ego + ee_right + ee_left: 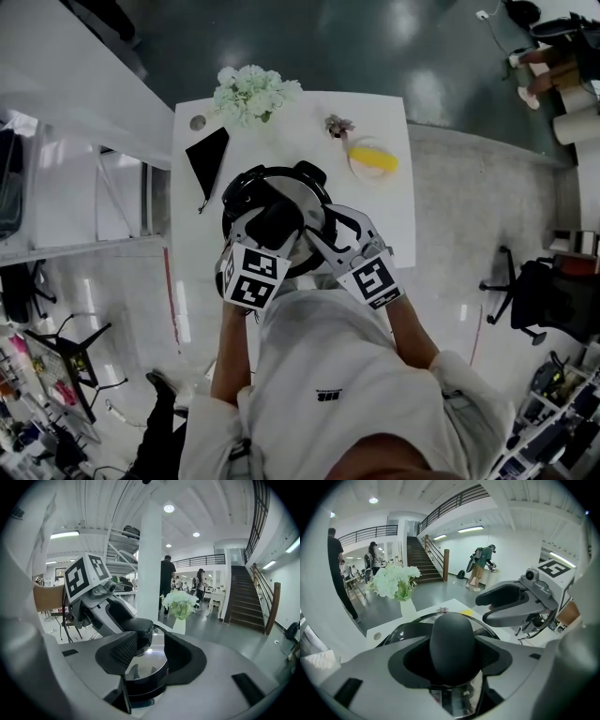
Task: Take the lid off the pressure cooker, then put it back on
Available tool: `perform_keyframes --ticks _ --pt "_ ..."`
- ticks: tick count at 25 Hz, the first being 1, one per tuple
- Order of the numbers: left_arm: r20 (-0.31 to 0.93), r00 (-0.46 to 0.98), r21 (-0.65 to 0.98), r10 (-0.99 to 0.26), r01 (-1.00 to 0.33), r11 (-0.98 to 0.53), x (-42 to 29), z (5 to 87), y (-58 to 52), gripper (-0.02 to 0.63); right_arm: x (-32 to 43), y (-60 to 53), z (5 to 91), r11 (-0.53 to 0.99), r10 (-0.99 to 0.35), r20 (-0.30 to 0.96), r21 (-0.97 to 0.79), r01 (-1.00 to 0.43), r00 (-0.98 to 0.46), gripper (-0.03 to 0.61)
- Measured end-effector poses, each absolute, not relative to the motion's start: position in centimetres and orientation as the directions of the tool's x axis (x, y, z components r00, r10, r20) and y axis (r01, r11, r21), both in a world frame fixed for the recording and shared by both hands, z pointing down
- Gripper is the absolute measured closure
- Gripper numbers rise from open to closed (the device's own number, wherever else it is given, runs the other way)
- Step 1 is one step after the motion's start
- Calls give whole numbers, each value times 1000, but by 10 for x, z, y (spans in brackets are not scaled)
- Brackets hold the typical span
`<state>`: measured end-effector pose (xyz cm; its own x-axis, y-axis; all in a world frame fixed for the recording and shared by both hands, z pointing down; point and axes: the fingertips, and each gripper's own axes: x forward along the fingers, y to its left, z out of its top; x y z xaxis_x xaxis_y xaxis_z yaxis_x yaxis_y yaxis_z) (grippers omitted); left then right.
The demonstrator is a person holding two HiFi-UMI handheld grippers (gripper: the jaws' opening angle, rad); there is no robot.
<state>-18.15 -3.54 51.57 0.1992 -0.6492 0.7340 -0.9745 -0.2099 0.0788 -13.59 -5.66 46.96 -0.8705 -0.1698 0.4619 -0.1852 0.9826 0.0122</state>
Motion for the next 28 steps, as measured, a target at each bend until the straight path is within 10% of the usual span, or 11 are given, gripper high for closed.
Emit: perform_keyframes --ticks 28 --pt "334 157 37 -929 -987 -154 -224 444 -5 351 -146 -41 443 902 -423 339 76 -424 -840 405"
